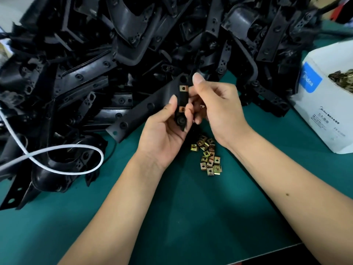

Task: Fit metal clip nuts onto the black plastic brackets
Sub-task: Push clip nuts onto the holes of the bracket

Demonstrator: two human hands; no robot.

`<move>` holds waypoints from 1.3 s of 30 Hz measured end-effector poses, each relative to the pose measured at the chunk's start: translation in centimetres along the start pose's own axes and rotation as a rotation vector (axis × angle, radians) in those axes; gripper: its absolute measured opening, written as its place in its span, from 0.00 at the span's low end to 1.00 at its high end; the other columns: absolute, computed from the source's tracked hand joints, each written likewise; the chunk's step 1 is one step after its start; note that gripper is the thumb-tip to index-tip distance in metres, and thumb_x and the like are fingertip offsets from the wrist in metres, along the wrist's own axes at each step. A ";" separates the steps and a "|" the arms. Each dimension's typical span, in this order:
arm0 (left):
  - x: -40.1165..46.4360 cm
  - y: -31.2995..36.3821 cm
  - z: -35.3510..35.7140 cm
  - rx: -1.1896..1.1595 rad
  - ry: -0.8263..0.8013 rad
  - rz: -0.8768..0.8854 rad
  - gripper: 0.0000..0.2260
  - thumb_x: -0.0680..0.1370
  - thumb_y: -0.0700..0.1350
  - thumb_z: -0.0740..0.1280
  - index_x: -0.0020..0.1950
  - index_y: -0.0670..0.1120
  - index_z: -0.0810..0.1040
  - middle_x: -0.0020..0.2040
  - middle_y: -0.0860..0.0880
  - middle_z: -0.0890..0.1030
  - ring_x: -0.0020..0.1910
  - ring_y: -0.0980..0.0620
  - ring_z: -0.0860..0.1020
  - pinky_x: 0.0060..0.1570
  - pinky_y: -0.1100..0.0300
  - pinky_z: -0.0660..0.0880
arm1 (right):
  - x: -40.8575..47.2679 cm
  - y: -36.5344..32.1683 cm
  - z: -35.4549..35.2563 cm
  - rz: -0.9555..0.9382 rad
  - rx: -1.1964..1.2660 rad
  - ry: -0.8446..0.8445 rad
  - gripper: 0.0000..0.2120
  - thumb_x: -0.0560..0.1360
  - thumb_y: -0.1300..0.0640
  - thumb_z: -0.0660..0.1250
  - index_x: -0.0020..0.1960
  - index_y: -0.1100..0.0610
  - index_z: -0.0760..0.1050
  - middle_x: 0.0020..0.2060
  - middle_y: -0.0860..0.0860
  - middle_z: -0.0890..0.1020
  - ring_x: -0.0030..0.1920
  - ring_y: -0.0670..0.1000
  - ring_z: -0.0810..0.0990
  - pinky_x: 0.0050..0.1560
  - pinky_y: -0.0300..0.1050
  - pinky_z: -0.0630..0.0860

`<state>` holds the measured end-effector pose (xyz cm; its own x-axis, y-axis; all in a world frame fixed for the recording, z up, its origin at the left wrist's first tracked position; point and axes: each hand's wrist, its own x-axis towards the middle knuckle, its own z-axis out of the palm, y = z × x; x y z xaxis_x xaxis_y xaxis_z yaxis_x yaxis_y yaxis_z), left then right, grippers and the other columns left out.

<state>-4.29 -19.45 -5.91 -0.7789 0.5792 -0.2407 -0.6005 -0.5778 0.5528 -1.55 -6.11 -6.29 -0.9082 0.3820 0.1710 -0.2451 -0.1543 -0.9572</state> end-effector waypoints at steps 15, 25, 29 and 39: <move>-0.1 0.7 -0.8 -0.059 -0.051 -0.095 0.10 0.77 0.41 0.68 0.46 0.37 0.87 0.44 0.41 0.83 0.39 0.51 0.84 0.39 0.64 0.82 | 0.2 -0.4 -0.4 0.061 0.010 -0.117 0.10 0.79 0.62 0.72 0.39 0.59 0.83 0.32 0.54 0.78 0.31 0.49 0.73 0.26 0.39 0.69; 0.4 -0.2 -0.9 0.109 0.025 0.073 0.12 0.77 0.42 0.69 0.58 0.37 0.81 0.45 0.43 0.84 0.40 0.52 0.83 0.41 0.63 0.82 | 0.0 0.1 -0.3 0.047 -0.033 -0.079 0.12 0.80 0.61 0.70 0.38 0.57 0.81 0.28 0.52 0.78 0.29 0.50 0.79 0.27 0.39 0.71; 0.7 -1.2 -0.5 0.274 0.153 0.240 0.07 0.81 0.40 0.68 0.55 0.40 0.84 0.45 0.45 0.86 0.41 0.52 0.83 0.43 0.60 0.81 | 0.0 0.4 0.0 0.024 -0.133 -0.022 0.11 0.80 0.56 0.72 0.40 0.59 0.82 0.28 0.54 0.78 0.30 0.49 0.79 0.28 0.41 0.73; -0.7 -3.9 5.4 0.693 0.233 0.479 0.05 0.73 0.49 0.71 0.48 0.53 0.85 0.49 0.54 0.87 0.54 0.54 0.84 0.62 0.55 0.76 | -2.1 -5.4 -2.2 -0.175 -0.168 0.179 0.15 0.76 0.56 0.77 0.40 0.68 0.80 0.31 0.54 0.79 0.33 0.48 0.75 0.34 0.44 0.72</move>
<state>-0.43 -14.45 -3.57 -0.9819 0.1876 0.0269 -0.0124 -0.2053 0.9786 2.43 -4.10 -2.03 -0.7790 0.5467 0.3071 -0.3197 0.0750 -0.9445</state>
